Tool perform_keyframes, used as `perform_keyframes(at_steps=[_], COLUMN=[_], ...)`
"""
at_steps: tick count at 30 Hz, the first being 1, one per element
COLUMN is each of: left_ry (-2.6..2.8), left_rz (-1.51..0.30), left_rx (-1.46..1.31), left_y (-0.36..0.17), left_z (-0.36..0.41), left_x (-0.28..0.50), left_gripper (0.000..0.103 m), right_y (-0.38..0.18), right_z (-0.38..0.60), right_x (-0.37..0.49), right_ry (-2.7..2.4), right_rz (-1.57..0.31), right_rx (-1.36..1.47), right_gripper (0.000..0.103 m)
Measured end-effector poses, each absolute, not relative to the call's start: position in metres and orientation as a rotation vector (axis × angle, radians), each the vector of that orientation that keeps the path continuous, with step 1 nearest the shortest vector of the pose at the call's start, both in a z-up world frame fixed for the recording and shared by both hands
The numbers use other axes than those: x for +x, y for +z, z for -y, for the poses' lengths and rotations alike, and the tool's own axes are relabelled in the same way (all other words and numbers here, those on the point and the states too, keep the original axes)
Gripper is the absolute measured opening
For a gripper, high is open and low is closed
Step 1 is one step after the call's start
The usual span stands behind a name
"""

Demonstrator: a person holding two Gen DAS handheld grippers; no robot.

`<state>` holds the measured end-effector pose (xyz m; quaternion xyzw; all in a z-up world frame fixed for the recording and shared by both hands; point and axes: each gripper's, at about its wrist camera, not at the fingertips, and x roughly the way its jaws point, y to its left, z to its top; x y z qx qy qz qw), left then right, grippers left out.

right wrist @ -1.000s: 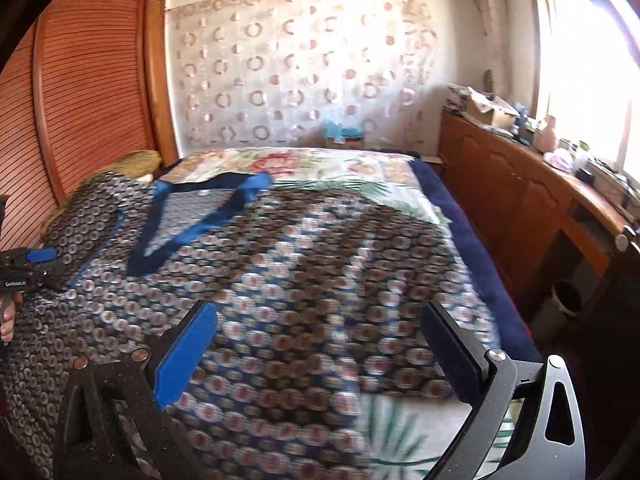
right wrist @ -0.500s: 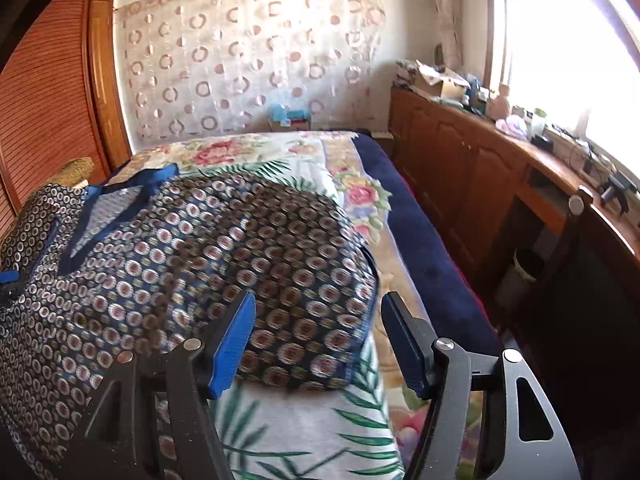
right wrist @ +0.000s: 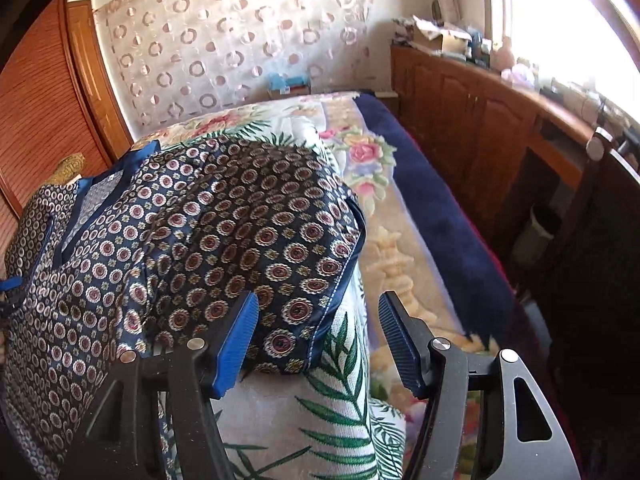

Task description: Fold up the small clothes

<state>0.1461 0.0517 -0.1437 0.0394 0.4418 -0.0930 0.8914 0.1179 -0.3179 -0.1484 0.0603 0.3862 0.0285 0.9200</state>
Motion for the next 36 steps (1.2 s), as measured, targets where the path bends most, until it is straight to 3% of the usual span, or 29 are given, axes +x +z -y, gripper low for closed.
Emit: perform_keyframes(at_steps=[7,8,12,14,16,29,36], left_ry=[-0.194,-0.193,-0.193,-0.193,-0.193,-0.193,-0.194], left_rz=[-0.917,-0.917,-0.917,-0.917,-0.917,-0.916,-0.916], left_rx=[0.080,0.081,0.080,0.081,0.081,0.080,0.080], left_y=[-0.144,-0.144,-0.144,-0.144,-0.144,-0.143,-0.143], left_z=[-0.052,-0.052,-0.052,-0.052,-0.052,-0.052,-0.052], left_x=[0.146,0.146,0.146,0.146,0.146,0.147,0.146], left_gripper=[0.103,0.103,0.103,0.103,0.103,0.103,0.103], right_y=[-0.151,-0.150,-0.147,-0.147,-0.141,-0.058,-0.062], right_z=[0.328,0.328,0.322,0.322,0.323,0.247,0.173], right_x=[0.127,0.128,0.120,0.119,0.115,0.094,0.099], right_ry=[0.086,0.091,0.068,0.042,0.035,0.191,0.321], right_rz=[-0.842,-0.839,-0.816,-0.804,-0.787,-0.569,-0.582], right_rx=[0.164,0.160,0.079,0.038,0.015,-0.139,-0.215], right_gripper=[0.049,0.041,0.028,0.012,0.007,0.005,0.005])
